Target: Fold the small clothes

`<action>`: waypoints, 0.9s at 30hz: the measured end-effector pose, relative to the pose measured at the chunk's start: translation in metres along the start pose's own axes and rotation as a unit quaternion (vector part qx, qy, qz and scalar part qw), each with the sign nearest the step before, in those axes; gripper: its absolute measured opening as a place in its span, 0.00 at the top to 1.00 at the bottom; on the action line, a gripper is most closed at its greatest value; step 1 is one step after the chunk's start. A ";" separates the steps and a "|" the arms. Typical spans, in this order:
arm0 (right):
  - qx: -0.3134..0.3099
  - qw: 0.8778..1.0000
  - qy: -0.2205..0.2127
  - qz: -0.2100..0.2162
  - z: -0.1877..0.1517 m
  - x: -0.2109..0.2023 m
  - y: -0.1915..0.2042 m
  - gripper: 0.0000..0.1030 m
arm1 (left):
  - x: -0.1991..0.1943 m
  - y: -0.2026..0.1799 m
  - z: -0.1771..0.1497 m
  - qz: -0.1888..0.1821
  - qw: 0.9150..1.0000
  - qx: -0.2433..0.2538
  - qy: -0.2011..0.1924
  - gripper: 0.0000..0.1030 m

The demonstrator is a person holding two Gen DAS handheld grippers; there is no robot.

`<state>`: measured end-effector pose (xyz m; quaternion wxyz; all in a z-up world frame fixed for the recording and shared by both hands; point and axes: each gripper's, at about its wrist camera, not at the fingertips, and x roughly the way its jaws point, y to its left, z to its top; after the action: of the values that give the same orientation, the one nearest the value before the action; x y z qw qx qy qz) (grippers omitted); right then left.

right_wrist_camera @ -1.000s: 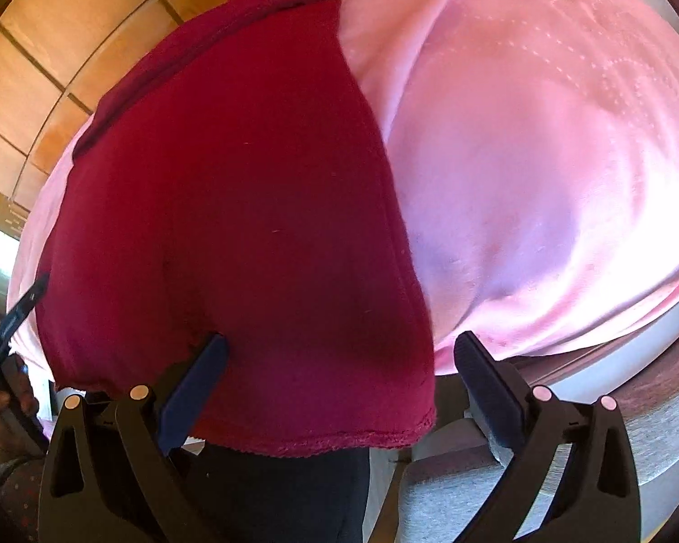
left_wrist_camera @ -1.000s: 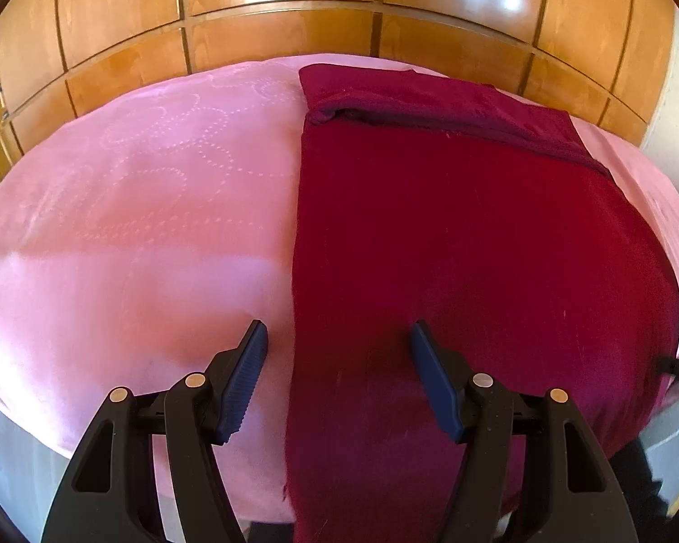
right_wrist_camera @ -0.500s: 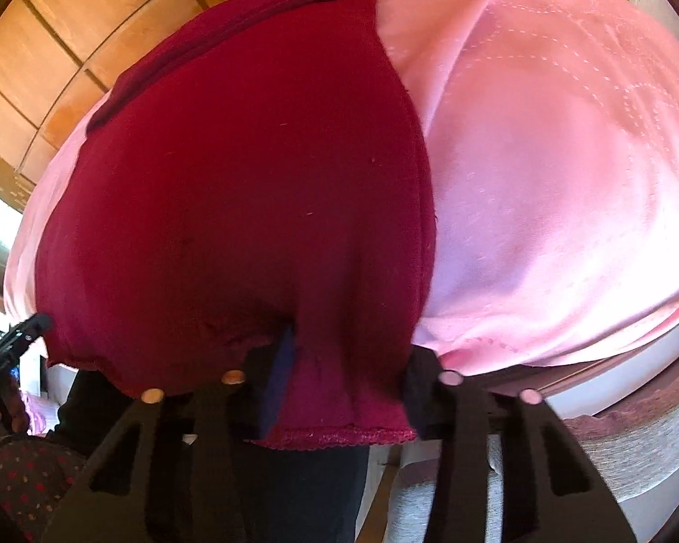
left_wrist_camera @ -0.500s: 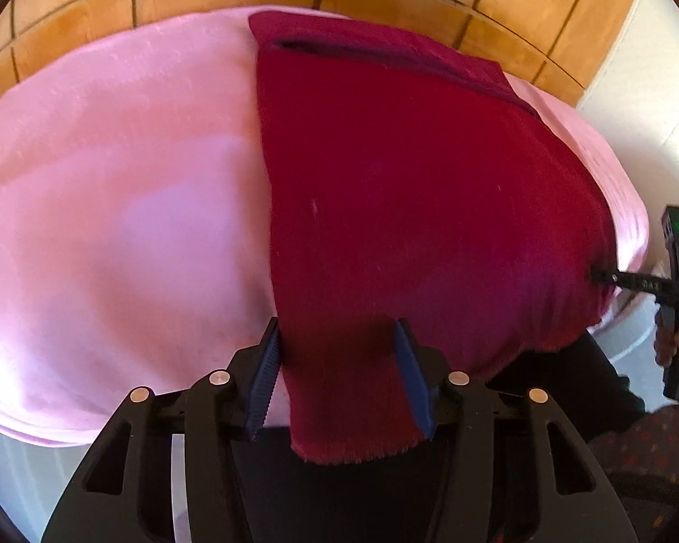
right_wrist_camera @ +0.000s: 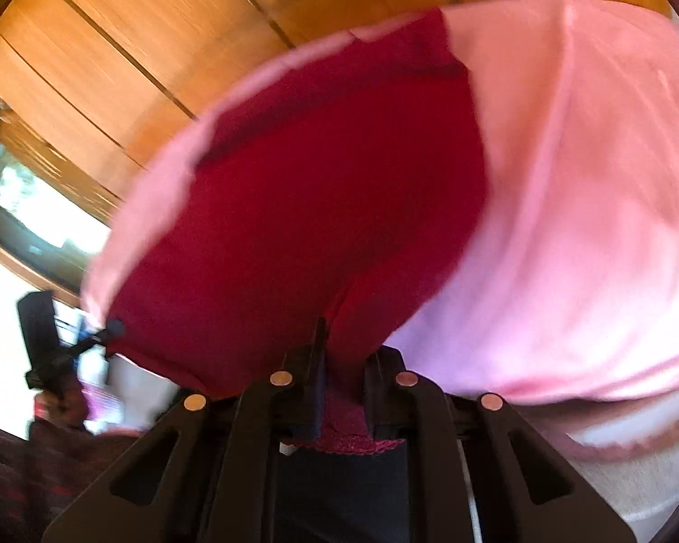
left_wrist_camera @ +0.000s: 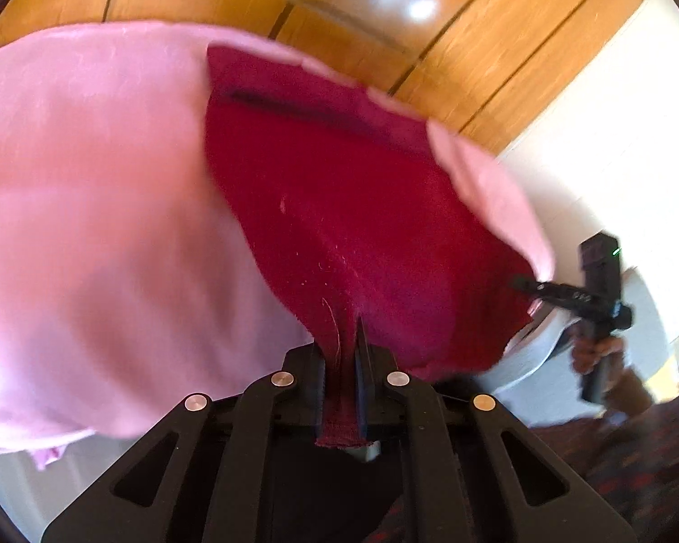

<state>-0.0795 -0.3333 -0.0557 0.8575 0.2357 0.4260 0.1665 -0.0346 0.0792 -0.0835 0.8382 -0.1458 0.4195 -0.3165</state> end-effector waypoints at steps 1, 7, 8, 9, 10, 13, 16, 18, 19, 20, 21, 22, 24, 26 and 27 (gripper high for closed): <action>0.003 1.000 -0.009 0.014 0.006 -0.002 -0.001 0.89 | -0.002 0.000 0.009 -0.010 1.000 -0.006 -0.012 0.92; 0.034 0.997 -0.051 0.037 0.070 0.026 -0.010 0.89 | 0.017 0.002 0.070 -0.022 0.998 -0.021 -0.059 0.92; 0.041 0.997 -0.054 0.030 0.079 0.032 -0.014 0.89 | 0.024 0.004 0.077 -0.021 0.998 -0.025 -0.060 0.92; 0.050 0.997 -0.056 0.024 0.089 0.039 -0.020 0.89 | 0.034 0.006 0.088 -0.011 0.998 -0.032 -0.059 0.92; 0.056 0.997 -0.059 0.016 0.095 0.040 -0.027 0.89 | 0.045 0.010 0.099 0.000 0.998 -0.043 -0.055 0.92; 0.078 0.995 -0.064 -0.002 0.117 0.056 -0.043 0.87 | 0.060 0.030 0.122 0.014 0.996 -0.078 -0.048 0.91; 0.102 0.992 -0.071 -0.008 0.134 0.066 -0.060 0.52 | 0.072 0.052 0.145 0.031 0.991 -0.124 -0.034 0.67; 0.115 0.989 -0.089 0.000 0.141 0.053 -0.074 0.19 | 0.067 0.065 0.154 0.036 0.986 -0.153 -0.058 0.44; 0.118 0.988 -0.098 -0.001 0.143 0.050 -0.073 0.16 | 0.061 0.071 0.156 0.048 0.983 -0.160 -0.072 0.43; 0.127 0.986 -0.108 0.003 0.143 0.044 -0.078 0.09 | 0.055 0.077 0.155 0.066 0.981 -0.165 -0.081 0.43; 0.137 0.984 -0.114 0.005 0.146 0.041 -0.079 0.05 | 0.049 0.083 0.151 0.073 0.979 -0.170 -0.083 0.43; 0.146 0.982 -0.119 0.006 0.145 0.036 -0.083 0.05 | 0.044 0.090 0.146 0.078 0.978 -0.177 -0.084 0.43; 0.150 0.980 -0.128 -0.014 0.135 0.024 -0.089 0.05 | 0.040 0.099 0.132 0.079 0.976 -0.185 -0.078 0.43; 0.144 0.981 -0.123 -0.037 0.123 0.020 -0.095 0.05 | 0.038 0.098 0.117 0.075 0.981 -0.165 -0.065 0.43; 0.136 0.983 -0.113 -0.054 0.115 0.021 -0.096 0.05 | 0.039 0.094 0.108 0.077 0.984 -0.148 -0.056 0.43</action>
<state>0.0337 -0.4337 -0.0612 0.8676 0.3440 0.3576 0.0324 0.1072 0.1226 -0.0894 0.8515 -0.2529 0.4240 -0.1767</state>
